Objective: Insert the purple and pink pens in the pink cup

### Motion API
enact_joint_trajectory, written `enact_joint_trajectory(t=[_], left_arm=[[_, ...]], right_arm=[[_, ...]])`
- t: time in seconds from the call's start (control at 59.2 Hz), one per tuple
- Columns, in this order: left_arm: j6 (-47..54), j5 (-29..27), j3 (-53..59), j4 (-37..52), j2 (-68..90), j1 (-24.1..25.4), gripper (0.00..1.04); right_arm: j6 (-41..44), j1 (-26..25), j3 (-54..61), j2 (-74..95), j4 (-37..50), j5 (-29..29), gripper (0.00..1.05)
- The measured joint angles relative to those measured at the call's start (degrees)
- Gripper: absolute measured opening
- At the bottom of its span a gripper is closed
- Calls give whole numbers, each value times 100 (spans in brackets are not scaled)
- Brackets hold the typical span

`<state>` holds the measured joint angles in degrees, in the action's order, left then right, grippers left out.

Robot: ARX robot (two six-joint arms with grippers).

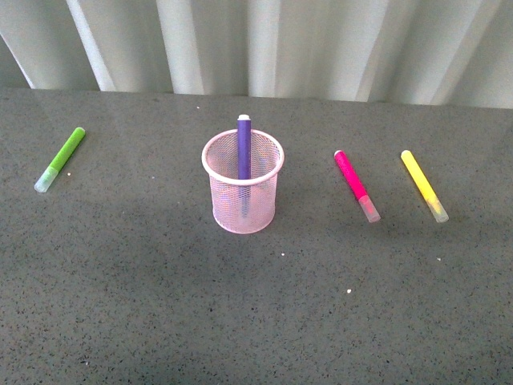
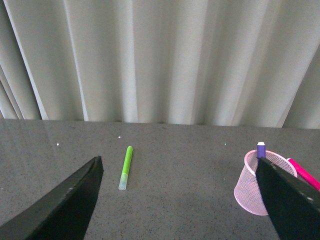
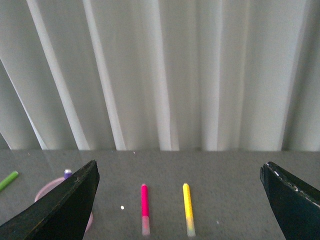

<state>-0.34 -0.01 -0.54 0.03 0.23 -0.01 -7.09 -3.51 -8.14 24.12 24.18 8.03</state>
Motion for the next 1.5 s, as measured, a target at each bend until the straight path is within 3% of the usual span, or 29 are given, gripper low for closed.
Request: enact_joint_trajectory(t=[0.101, 0.169, 0.287, 0.541, 0.659, 0.93, 1.504], left_arm=[[4, 0, 0, 0, 0, 0, 98], [4, 2, 0, 0, 0, 0, 98], [4, 0, 0, 0, 0, 0, 98], [4, 0, 0, 0, 0, 0, 98], [7, 2, 0, 0, 0, 0, 98], [7, 0, 0, 0, 0, 0, 98], [7, 0, 0, 0, 0, 0, 98]], right_arm=[[4, -37, -977, 1845, 1366, -175, 98], [-7, 11, -1773, 2966, 1499, -400, 98], [-9, 186, -3593, 5254, 450, -756, 98], [280, 743, -7014, 9586, -2916, -1311, 98], [358, 1145, -7274, 10268, -3248, -1290, 98], [286, 1845, -7283, 10375, -3071, -1034, 98], [107, 1886, -7652, 11123, -2988, -1032, 98]])
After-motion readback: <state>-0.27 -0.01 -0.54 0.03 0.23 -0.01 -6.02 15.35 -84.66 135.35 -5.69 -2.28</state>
